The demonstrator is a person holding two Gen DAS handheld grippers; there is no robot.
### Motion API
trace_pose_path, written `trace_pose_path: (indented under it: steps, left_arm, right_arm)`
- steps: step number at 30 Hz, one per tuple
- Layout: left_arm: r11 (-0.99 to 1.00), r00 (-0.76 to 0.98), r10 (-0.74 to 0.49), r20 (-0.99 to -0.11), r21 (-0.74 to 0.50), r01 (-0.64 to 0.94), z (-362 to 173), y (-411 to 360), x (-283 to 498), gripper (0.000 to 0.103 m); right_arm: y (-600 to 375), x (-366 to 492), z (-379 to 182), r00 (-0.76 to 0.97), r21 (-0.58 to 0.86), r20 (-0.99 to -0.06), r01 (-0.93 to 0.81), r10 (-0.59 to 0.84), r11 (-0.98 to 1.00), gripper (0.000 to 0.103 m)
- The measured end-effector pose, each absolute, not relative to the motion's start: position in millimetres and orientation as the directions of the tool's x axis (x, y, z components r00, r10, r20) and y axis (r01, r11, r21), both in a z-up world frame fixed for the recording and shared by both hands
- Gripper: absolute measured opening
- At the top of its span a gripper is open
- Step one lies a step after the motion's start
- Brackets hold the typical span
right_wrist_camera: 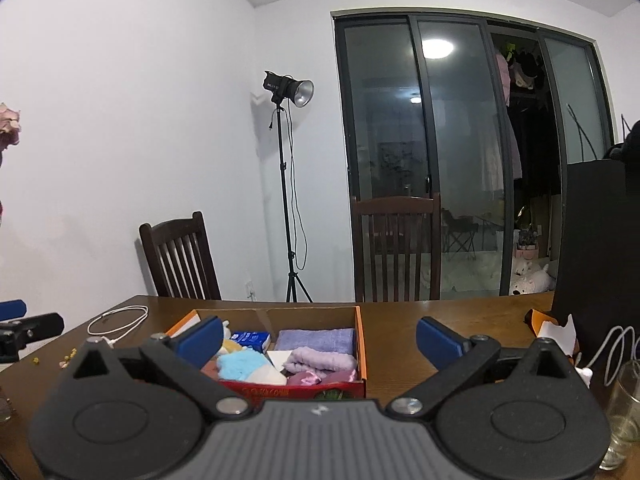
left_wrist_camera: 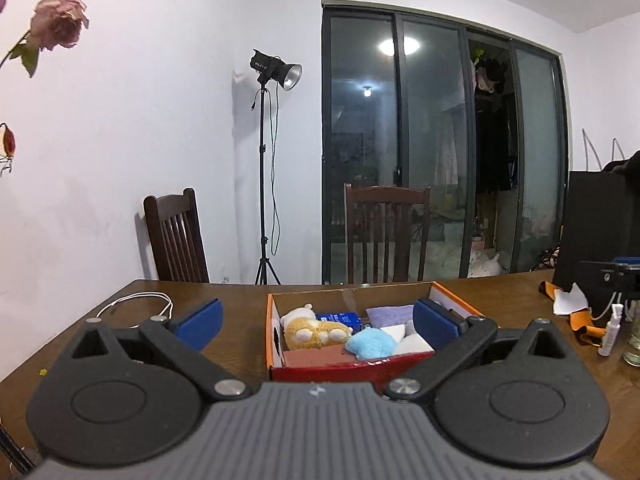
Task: Organize soft objects
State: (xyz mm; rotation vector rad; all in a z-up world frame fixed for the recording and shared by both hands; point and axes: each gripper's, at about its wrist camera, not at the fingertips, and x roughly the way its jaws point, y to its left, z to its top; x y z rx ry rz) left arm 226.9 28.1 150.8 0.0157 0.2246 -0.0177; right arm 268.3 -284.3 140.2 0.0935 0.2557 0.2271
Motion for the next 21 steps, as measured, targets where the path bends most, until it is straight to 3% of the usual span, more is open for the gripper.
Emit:
trace_pose_path:
  steps: [15,21]
  left_arm:
    - [1.000,0.986,-0.019,-0.166,-0.012,0.017,104,26,85,0.103]
    - [1.000,0.979,0.011,-0.203,-0.015,-0.015,65,29,30,0.103]
  right_arm:
    - [-269,129,87,0.948,0.096,-0.206,-0.226,0.241,0.969,0.103]
    - [-259,58,53,0.945,0.106,-0.206,-0.237,0.255,0.966,0.103]
